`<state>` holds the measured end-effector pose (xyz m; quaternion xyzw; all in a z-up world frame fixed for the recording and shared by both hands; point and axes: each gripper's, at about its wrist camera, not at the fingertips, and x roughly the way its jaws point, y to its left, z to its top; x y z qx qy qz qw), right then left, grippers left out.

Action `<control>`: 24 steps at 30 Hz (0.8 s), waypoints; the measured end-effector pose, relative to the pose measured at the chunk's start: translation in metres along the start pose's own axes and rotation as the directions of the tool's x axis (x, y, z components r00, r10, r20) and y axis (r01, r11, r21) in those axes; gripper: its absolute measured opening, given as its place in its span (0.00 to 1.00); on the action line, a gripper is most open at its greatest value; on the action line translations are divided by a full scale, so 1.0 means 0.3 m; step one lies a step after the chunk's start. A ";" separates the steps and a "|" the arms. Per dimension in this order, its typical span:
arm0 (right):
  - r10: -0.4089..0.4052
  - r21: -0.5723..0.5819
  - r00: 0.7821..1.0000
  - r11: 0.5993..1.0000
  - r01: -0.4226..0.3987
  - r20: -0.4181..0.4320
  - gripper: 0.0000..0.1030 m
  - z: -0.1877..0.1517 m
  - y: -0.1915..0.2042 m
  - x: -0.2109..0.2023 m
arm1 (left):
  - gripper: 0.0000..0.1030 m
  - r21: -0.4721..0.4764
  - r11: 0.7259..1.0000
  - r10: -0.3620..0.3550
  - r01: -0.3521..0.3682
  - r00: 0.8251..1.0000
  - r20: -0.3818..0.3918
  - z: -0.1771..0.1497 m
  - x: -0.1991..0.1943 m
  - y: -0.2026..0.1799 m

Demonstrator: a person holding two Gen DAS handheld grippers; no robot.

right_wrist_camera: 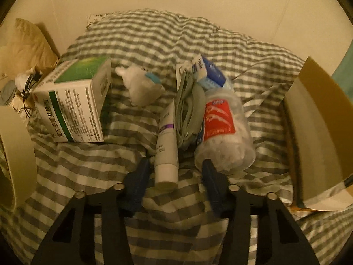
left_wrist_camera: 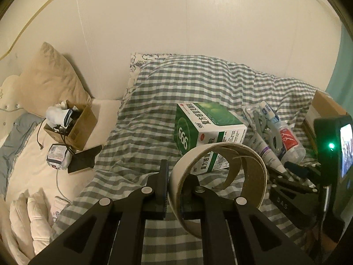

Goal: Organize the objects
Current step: 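Grasp the white purple-labelled tube with the right tool while the left holds the tape, then carry tape and tube over the cardboard box and open both tools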

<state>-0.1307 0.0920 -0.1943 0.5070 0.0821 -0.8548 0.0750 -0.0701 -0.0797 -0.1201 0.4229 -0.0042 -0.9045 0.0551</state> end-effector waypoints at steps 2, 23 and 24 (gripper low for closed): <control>0.013 0.006 1.000 1.000 -0.013 0.019 0.32 -0.009 -0.007 -0.013 | 0.08 0.003 1.000 0.004 -0.004 1.000 -0.010 -0.005 0.011 -0.005; 0.001 0.021 0.950 1.000 -0.008 0.312 0.21 -0.106 -0.171 -0.533 | 0.08 -0.012 0.995 -0.098 0.099 0.995 0.035 -0.013 -0.174 -0.067; 0.002 0.020 0.945 1.000 -0.009 0.327 0.21 -0.107 -0.177 -0.561 | 0.08 -0.004 0.995 -0.100 0.101 0.994 0.037 -0.011 -0.185 -0.078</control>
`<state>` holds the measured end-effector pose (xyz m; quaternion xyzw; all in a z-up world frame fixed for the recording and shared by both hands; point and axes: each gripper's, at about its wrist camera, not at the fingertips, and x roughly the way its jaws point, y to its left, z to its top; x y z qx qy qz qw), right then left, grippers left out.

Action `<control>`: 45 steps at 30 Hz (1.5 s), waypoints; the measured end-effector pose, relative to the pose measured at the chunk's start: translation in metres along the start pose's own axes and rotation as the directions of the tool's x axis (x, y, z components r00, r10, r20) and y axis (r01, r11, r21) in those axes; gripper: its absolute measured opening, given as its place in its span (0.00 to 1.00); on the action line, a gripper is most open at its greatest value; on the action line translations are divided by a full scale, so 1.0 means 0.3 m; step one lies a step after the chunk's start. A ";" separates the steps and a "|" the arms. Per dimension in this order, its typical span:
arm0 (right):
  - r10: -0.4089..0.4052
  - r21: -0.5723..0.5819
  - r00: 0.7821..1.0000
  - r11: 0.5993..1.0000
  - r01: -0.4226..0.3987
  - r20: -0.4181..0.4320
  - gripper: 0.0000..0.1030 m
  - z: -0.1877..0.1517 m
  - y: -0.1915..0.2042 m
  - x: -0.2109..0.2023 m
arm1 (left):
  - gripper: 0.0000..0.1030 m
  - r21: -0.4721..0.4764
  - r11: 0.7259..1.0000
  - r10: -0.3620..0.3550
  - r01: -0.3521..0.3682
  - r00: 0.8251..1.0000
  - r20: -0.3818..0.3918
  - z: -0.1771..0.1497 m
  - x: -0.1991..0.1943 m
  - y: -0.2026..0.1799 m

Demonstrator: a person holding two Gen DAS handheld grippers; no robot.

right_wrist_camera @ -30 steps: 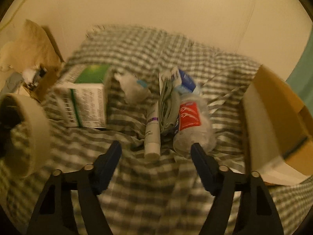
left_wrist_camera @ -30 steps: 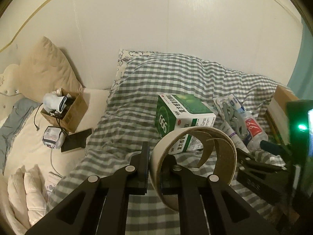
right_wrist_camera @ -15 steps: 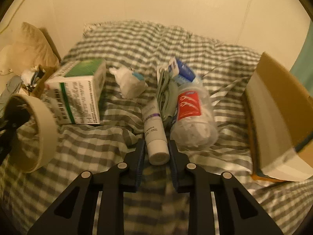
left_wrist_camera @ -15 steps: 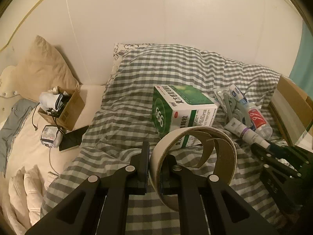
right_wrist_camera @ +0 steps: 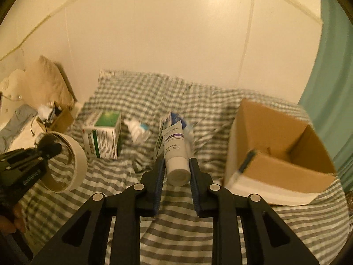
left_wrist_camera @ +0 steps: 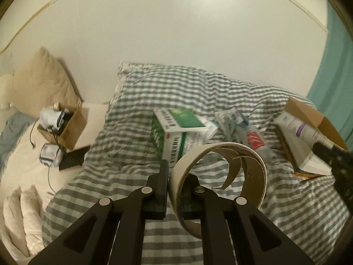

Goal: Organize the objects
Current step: 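Carry tape and tube over the cardboard box and open both tools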

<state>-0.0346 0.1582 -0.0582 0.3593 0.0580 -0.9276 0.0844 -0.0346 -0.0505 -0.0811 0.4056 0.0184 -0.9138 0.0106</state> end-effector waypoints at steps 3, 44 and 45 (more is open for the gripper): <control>-0.003 -0.017 1.000 1.000 0.003 0.031 0.21 0.020 0.002 -0.073 | 0.08 0.004 1.000 -0.022 0.022 1.000 -0.021 0.004 -0.029 -0.031; -0.181 -0.077 0.983 0.981 0.179 -0.025 0.21 0.311 -0.692 -0.087 | 0.08 0.316 0.893 -0.325 0.321 0.945 -0.043 0.427 -0.042 -0.945; -0.181 -0.067 0.983 0.982 0.178 -0.042 0.21 0.298 -0.708 -0.065 | 0.08 0.322 0.891 -0.323 0.320 0.945 -0.047 0.422 -0.027 -0.960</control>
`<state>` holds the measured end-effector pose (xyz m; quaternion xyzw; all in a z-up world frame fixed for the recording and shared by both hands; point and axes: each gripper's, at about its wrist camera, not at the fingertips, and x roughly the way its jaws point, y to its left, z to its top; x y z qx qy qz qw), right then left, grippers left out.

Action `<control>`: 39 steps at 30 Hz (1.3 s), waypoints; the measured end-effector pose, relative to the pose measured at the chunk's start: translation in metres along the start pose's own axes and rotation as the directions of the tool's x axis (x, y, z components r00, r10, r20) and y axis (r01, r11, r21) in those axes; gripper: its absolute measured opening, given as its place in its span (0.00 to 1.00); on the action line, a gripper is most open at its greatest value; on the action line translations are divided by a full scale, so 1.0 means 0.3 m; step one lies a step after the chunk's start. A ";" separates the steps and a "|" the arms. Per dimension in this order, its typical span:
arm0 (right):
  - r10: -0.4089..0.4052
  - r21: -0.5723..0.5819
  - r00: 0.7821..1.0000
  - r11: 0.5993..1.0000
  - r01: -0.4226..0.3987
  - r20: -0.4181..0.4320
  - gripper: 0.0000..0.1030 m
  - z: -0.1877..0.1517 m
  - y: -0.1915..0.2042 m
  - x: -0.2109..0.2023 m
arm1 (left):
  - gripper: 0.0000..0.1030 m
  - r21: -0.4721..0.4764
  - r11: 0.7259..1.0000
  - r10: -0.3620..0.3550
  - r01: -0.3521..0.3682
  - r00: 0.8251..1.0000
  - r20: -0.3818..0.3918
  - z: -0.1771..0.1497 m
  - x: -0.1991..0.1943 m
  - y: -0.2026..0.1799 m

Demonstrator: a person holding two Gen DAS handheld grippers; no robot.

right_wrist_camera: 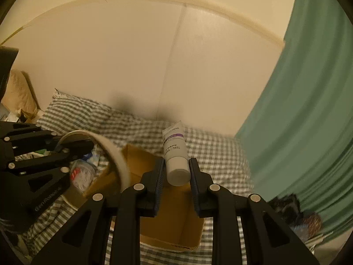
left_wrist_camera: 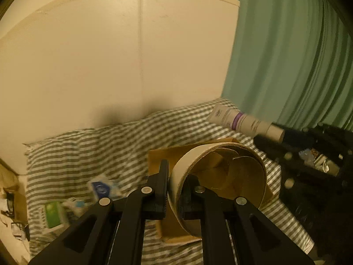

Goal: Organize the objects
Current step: 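Carry tape and tube over the cardboard box and open both tools, then withdraw both open tools from the box back over the bed items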

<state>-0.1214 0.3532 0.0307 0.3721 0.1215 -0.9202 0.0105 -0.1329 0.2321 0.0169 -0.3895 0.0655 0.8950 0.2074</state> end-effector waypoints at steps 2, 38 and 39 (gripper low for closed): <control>0.003 0.013 1.000 1.000 -0.003 -0.025 0.21 -0.020 -0.019 0.041 | 0.08 0.019 1.000 0.010 -0.010 1.000 -0.014 -0.005 0.047 -0.018; 0.100 0.190 0.994 0.976 -0.107 0.046 0.66 0.052 0.022 -0.139 | 0.97 -0.116 0.987 0.121 -0.115 0.992 0.046 -0.149 -0.242 0.360; 0.104 0.180 0.993 0.977 -0.111 0.048 0.67 0.062 0.054 -0.145 | 0.98 -0.135 0.983 0.129 -0.121 0.990 0.051 -0.157 -0.268 0.393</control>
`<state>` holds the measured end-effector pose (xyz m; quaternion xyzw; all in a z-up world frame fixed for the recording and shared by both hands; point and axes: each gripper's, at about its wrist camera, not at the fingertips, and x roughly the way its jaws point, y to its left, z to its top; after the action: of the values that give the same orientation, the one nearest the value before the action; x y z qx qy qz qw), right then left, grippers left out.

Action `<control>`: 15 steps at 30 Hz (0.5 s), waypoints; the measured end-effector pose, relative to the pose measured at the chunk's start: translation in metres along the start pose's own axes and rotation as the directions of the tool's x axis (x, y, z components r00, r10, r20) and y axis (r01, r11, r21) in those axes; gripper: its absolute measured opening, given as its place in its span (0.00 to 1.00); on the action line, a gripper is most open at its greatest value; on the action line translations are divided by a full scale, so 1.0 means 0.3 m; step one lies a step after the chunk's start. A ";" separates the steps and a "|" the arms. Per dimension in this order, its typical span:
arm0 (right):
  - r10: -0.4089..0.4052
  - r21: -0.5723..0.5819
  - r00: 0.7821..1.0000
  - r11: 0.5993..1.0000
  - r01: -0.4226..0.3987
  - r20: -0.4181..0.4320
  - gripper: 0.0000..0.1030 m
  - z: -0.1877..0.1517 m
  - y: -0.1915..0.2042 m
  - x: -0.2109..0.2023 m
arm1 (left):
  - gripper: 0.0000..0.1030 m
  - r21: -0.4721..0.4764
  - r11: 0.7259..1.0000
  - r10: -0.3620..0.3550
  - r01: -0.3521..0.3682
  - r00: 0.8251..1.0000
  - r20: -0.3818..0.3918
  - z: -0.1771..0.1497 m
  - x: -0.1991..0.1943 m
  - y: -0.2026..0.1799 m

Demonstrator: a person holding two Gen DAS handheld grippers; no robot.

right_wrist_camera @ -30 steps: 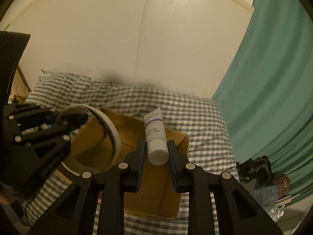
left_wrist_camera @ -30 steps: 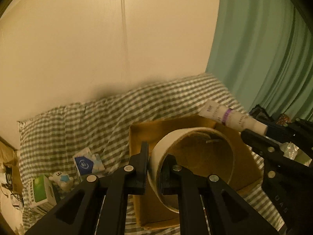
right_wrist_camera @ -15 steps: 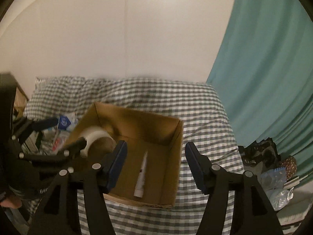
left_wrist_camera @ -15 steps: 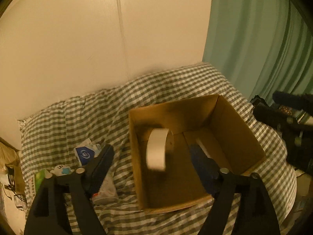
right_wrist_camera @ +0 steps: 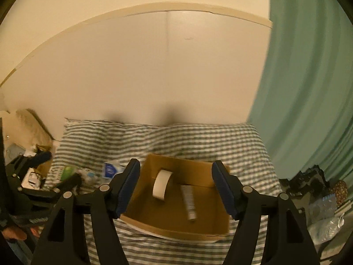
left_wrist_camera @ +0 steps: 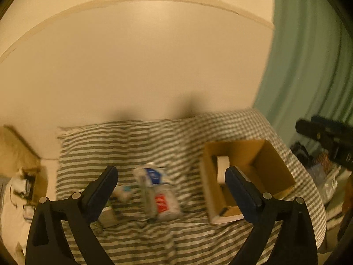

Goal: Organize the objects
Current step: 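Withdraw both open tools from the box back over the bed items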

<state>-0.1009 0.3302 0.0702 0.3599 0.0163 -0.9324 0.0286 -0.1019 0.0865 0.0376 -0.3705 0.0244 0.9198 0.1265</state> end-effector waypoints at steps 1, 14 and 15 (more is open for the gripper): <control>0.005 -0.009 1.000 1.000 -0.005 0.001 0.67 0.003 0.029 -0.002 | 0.98 -0.020 1.000 0.012 -0.012 1.000 0.007 0.001 -0.017 0.036; 0.087 -0.150 0.996 0.985 -0.088 -0.013 0.79 -0.084 0.453 0.009 | 1.00 -0.150 0.960 0.240 -0.236 0.971 0.006 -0.151 -0.157 0.447; 0.092 -0.156 0.996 0.983 -0.094 -0.021 0.79 -0.099 0.475 0.023 | 1.00 -0.149 0.956 0.256 -0.253 0.967 0.000 -0.168 -0.154 0.464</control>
<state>-0.0768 0.1892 0.0419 0.3631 0.0728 -0.9235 0.1000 -0.0708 -0.0649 0.0262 -0.3636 0.0026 0.9313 -0.0203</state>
